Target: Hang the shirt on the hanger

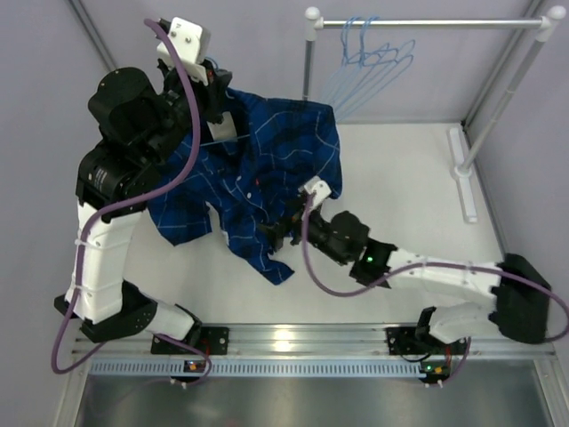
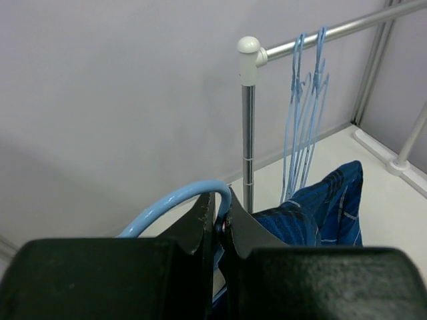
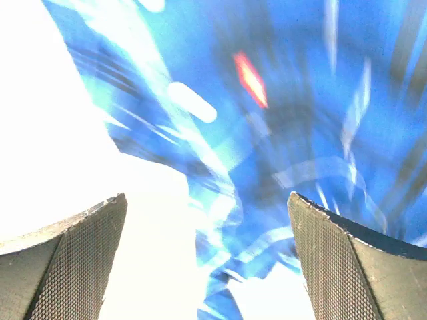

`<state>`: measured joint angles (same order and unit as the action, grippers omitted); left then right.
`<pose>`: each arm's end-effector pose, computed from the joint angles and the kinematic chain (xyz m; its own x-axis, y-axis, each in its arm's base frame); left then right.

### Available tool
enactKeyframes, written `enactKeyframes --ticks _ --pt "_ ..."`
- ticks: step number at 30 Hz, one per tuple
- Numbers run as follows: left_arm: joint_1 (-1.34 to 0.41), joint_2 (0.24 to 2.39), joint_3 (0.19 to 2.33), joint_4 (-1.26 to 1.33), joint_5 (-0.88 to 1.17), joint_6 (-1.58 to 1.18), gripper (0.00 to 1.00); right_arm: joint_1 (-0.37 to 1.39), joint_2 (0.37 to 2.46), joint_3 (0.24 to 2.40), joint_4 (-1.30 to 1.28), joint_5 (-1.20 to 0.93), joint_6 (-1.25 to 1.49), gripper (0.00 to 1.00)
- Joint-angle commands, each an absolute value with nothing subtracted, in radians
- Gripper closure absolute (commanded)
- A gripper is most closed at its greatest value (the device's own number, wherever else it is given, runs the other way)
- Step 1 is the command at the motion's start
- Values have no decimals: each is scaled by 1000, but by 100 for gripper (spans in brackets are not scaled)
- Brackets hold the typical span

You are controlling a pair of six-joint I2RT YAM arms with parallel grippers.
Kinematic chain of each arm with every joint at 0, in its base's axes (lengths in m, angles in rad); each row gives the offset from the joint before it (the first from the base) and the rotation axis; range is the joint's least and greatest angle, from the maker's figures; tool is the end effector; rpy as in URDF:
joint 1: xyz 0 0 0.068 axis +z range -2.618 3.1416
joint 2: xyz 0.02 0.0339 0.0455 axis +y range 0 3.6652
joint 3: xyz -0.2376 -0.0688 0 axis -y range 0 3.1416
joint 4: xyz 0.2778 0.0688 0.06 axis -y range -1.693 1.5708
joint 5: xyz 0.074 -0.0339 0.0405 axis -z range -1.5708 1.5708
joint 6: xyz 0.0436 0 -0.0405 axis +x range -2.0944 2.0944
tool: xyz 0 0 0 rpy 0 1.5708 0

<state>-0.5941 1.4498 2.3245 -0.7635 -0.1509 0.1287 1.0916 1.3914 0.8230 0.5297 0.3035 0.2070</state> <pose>0.2024 -0.1288 0.6140 0.1463 0.0543 -0.9877 0.4142 0.9034 0.1110 0.1773 0.3130 0.2438 -0.1632 0.1113 -0.9803 -0.6903 0.6970 0.1941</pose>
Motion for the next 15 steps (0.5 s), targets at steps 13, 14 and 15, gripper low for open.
enactKeyframes --ticks 13,14,15 --pt "-592 1364 2132 -704 107 23 100 1031 837 1017 57 63 -231 0" --pt "-595 1362 2120 -704 109 23 100 1020 866 1078 40 63 -233 1" --pt "-594 1370 2123 -704 106 15 100 1014 882 1113 20 63 -233 1"
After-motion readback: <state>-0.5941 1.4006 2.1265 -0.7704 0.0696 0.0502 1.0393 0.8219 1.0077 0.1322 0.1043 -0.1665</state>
